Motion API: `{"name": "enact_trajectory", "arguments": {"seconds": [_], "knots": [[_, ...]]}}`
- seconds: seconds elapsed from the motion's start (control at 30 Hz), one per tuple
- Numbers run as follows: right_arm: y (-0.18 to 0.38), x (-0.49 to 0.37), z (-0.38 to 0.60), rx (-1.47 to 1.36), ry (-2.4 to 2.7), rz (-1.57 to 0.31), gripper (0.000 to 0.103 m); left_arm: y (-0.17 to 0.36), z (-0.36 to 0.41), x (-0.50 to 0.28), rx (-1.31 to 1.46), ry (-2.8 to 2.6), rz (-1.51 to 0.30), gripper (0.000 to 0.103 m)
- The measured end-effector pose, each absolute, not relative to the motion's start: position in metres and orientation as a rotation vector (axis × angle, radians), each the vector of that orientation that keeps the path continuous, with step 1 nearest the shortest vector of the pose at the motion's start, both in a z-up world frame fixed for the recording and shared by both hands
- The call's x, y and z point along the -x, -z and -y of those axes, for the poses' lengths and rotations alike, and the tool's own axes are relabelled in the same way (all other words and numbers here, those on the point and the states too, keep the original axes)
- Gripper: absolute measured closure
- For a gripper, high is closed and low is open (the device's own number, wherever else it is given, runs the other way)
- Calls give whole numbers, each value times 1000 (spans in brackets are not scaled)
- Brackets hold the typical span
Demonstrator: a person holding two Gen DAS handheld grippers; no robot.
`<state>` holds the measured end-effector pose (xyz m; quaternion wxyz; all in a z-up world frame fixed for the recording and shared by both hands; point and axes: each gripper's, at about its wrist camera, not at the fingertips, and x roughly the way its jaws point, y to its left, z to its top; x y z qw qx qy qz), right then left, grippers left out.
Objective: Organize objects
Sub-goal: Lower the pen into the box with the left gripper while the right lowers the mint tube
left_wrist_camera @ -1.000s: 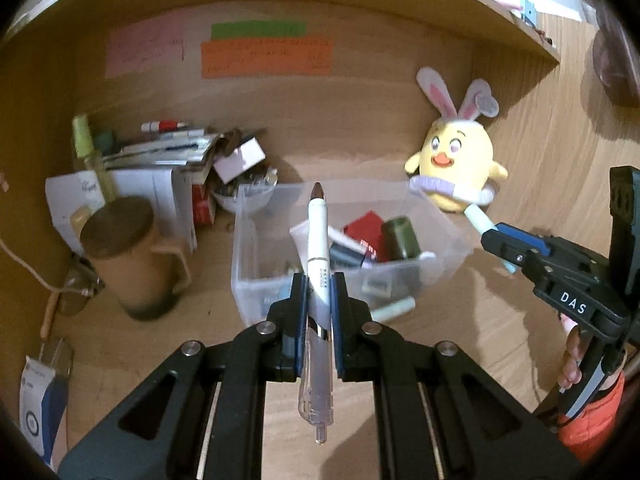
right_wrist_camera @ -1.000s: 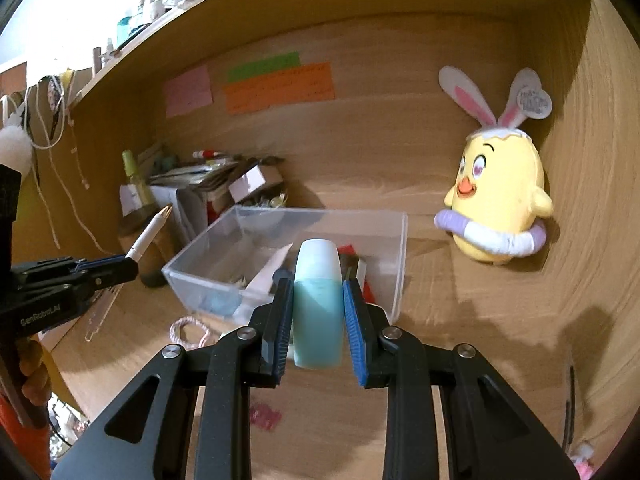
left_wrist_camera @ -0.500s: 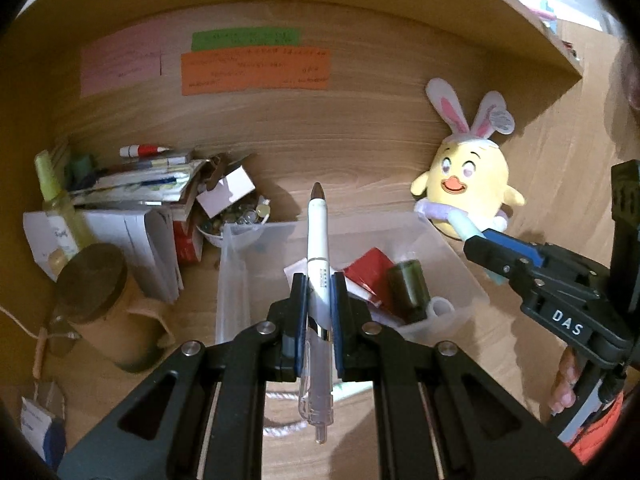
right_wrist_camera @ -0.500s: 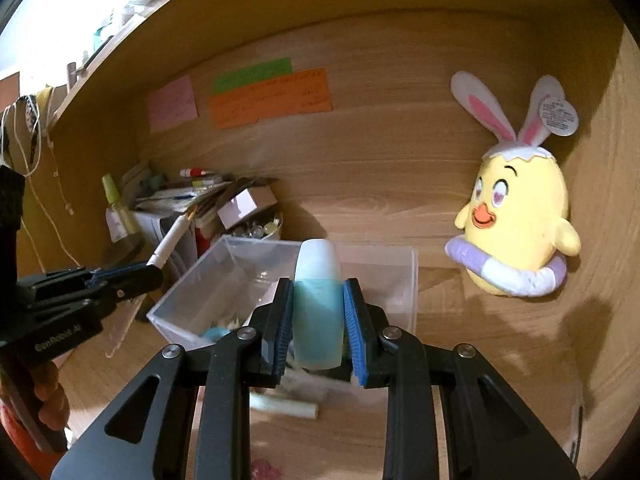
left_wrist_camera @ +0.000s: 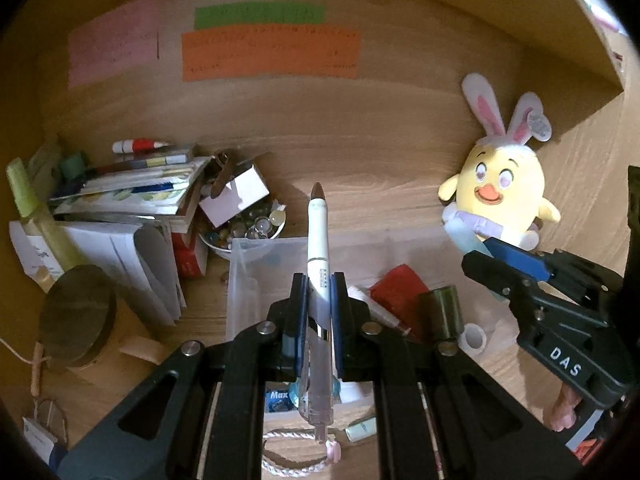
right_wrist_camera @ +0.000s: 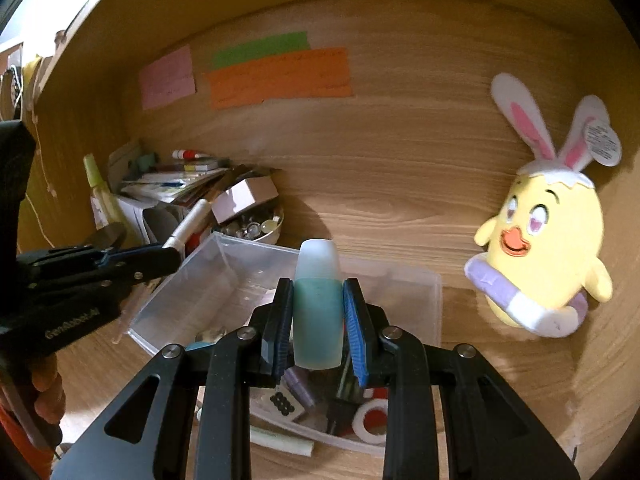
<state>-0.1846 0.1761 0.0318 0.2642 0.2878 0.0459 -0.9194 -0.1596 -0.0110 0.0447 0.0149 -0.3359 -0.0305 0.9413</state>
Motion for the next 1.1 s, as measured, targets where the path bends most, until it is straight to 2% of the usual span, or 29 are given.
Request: {"name": "enact_trajectory", "arguments": {"seconds": [0.63,1.1], "knots": [[25,213,-139,-964,2405,-234,80,2,13,203,1213,-2907,21,93],[37,222,-133,-996,2455,-303,80,7,19,203,1246,-2852,67,92]]}}
